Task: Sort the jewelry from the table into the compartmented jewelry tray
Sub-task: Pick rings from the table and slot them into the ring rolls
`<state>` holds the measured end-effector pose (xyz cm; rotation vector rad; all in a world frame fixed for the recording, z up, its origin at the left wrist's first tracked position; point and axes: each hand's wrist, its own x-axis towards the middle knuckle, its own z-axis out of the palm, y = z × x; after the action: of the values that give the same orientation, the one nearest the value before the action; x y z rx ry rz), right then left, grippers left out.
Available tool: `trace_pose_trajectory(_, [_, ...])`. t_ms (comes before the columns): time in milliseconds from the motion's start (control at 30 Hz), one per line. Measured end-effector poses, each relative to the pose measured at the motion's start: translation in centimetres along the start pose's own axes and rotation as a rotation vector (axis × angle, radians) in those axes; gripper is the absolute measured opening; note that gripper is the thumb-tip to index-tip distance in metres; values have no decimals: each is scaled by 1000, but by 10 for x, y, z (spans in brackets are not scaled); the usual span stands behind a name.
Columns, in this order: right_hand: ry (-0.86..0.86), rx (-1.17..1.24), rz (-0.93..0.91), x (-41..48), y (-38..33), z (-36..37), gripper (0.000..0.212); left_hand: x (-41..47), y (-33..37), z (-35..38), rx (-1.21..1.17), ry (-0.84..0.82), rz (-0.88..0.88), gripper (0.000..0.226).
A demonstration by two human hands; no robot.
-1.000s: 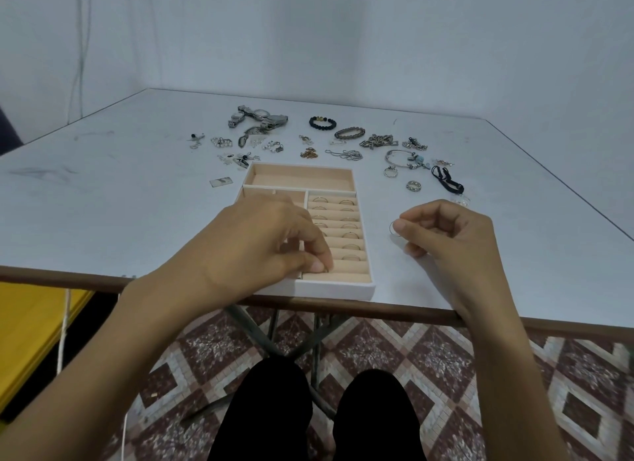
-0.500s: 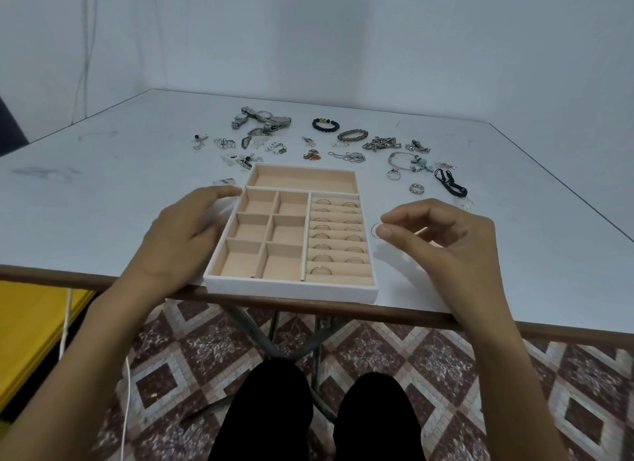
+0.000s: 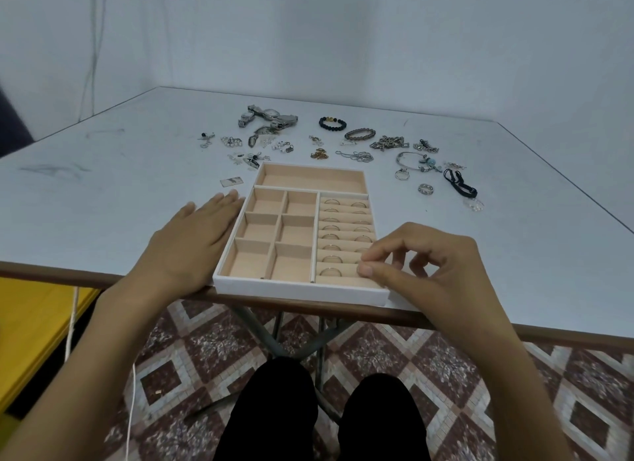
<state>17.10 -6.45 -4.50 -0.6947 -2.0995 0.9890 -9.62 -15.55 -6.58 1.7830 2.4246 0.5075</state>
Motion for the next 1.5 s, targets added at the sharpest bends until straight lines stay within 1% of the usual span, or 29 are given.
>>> trace_pose_trajectory(133, [-35, -90, -9, 2, -2, -2, 7, 1, -2, 0, 7, -2, 8, 98])
trace_pose_trajectory(233, [-73, -96, -12, 2, -5, -4, 6, 0, -2, 1, 13, 11, 5, 98])
trace_pose_trajectory(433, [-96, -139, -5, 0, -8, -3, 12, 1, -1, 2, 31, 17, -3, 99])
trace_pose_trajectory(500, [-96, -175, -14, 0, -8, -1, 14, 1, -1, 3, 38, 19, -5, 95])
trace_pose_trajectory(600, [-100, -200, -28, 1, -8, 1, 15, 1, 0, 3, 45, 12, -19, 78])
trace_pose_trajectory(767, [-109, -222, -50, 2, -9, 1, 14, 0, 1, 3, 42, 12, -18, 76])
trace_pose_trajectory(1067, [-136, -168, -31, 5, -9, 0, 13, -1, 2, 2, 18, 24, -16, 73])
trace_pose_trajectory(1133, [-144, -161, -22, 6, -9, -1, 13, -1, 2, 3, 2, 44, -16, 67])
trace_pose_trajectory(1200, [-149, -133, -14, 5, -8, -3, 15, -1, 3, 3, -23, 76, -21, 50])
trace_pose_trajectory(1233, [-149, -108, -9, 5, -8, -4, 16, -2, 4, 3, -48, 98, -25, 45])
trace_pose_trajectory(1333, [-92, 4, 18, 4, -6, -6, 17, -7, 10, -1, -173, 170, -44, 43])
trace_pose_trajectory(1433, [78, 141, 129, 5, 0, 0, 24, -11, 14, -5, -224, 184, -19, 57])
trace_pose_trajectory(1500, [146, 183, 227, 8, 4, 3, 28, -11, 13, -4, -197, 171, -10, 60])
